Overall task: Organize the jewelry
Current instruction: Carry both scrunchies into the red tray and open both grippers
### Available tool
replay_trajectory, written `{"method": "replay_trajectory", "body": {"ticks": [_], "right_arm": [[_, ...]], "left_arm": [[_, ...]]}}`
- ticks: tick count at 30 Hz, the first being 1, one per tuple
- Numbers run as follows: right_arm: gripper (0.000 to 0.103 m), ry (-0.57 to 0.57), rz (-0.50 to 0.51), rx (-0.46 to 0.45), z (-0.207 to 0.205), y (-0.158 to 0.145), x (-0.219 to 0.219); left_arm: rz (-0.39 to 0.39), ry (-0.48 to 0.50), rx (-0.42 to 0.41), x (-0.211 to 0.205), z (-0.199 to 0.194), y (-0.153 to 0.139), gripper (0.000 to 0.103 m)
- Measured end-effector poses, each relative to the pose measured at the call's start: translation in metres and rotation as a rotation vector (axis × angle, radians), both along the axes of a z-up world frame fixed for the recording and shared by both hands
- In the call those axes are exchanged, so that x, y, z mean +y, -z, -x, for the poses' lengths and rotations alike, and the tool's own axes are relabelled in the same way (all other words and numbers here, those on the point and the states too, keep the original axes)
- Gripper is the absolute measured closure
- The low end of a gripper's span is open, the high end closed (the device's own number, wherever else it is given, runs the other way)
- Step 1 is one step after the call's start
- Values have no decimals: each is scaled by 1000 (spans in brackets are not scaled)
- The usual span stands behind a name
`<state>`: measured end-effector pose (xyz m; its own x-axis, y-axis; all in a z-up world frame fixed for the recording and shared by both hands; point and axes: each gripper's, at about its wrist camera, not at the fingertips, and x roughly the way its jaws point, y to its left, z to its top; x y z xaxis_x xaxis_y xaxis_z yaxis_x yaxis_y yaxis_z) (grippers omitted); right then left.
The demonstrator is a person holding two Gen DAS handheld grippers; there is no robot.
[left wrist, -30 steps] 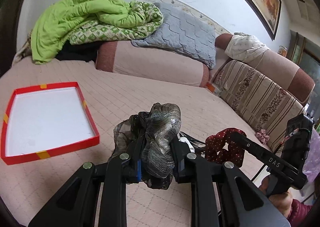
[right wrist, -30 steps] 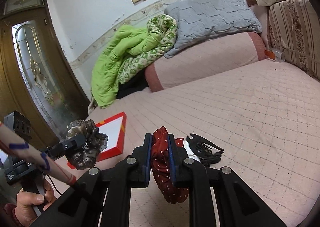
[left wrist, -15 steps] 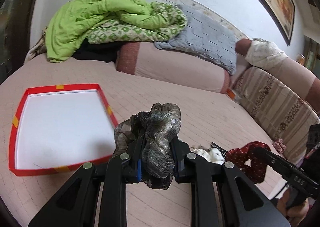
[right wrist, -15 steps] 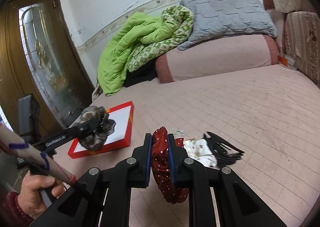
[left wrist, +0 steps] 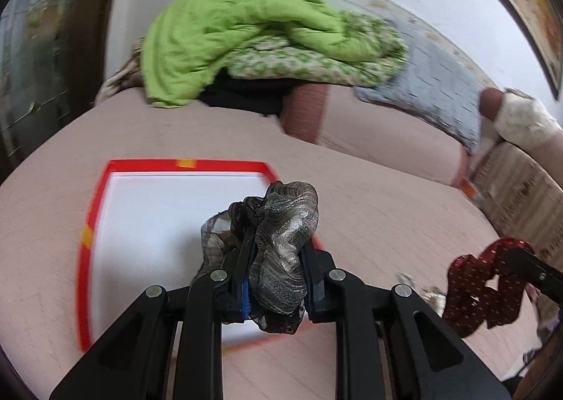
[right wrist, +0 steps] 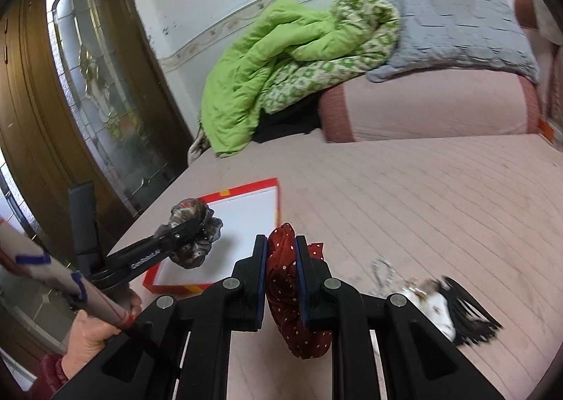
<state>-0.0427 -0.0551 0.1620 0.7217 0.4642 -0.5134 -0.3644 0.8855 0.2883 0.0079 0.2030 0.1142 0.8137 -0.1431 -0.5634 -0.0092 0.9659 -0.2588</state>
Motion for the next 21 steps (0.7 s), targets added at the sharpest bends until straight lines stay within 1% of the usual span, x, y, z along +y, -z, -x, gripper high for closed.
{"method": "replay_trajectory", "body": {"ticks": [2, 5, 10, 11, 16, 21], "right_arm": [[87, -27, 3, 11, -11, -1, 14], [87, -71, 0, 41, -35, 1, 44], [87, -126, -1, 89, -78, 11, 95], [87, -137, -4, 102, -87, 13, 106], [87, -173, 4, 139, -134, 22, 157], [87, -175, -9, 172, -178, 33, 191]], "left_arm": [[8, -36, 1, 20, -10, 1, 83], [-3, -73, 17, 44, -26, 3, 83], [28, -105, 64, 78, -54, 13, 83], [44, -107, 75, 84, -61, 15, 83], [67, -141, 104, 105, -85, 24, 83], [63, -146, 136, 109, -106, 34, 83]]}}
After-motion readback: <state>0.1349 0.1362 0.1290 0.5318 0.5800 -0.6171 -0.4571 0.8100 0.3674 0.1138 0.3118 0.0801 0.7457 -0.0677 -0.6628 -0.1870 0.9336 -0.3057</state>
